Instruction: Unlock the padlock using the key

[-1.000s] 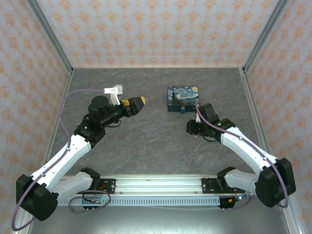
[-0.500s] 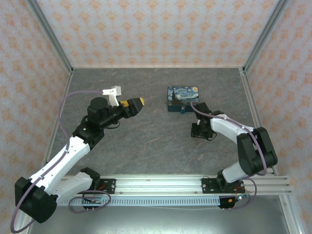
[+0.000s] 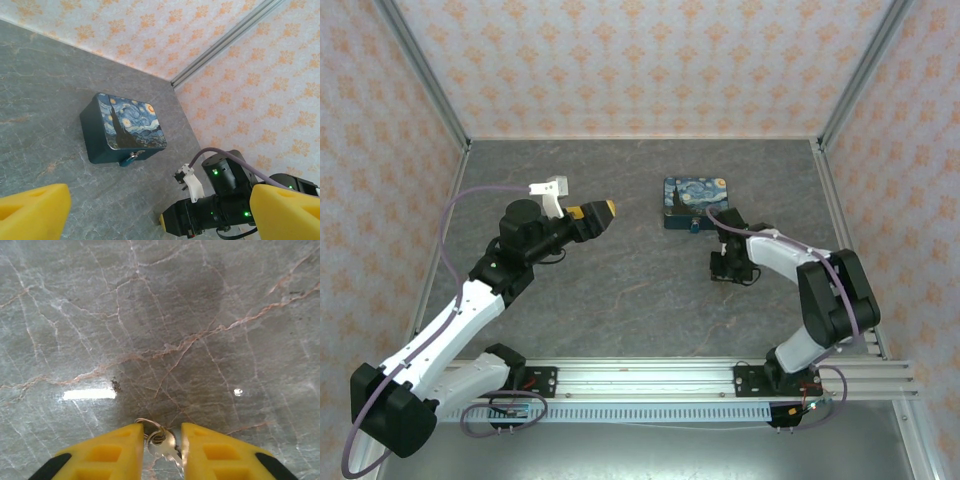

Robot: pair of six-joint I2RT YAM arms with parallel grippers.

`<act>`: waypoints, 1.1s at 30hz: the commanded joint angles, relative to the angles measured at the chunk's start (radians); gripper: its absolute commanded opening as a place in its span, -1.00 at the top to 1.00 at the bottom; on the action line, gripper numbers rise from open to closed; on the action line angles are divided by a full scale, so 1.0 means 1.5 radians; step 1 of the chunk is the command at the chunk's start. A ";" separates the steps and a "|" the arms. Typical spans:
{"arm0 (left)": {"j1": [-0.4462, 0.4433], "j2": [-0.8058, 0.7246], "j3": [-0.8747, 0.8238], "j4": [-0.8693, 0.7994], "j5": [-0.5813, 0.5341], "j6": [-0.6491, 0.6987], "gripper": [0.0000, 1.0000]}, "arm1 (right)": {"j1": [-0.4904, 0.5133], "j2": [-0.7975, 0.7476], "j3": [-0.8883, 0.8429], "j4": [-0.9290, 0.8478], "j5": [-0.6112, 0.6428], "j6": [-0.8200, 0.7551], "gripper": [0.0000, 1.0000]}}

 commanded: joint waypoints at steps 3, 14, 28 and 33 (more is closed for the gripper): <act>-0.005 -0.003 -0.002 -0.014 -0.009 0.012 -0.86 | -0.002 0.018 0.016 -0.015 -0.008 -0.002 0.73; -0.004 -0.005 -0.009 -0.006 -0.003 0.016 -0.87 | -0.002 -0.099 -0.020 0.034 -0.054 0.044 1.00; -0.056 0.019 -0.032 0.096 0.050 0.075 -0.80 | 0.000 -0.319 0.004 0.198 -0.266 0.233 1.00; -0.068 0.055 -0.022 0.158 0.074 0.022 -0.78 | 0.001 -0.362 0.001 0.336 -0.385 0.284 1.00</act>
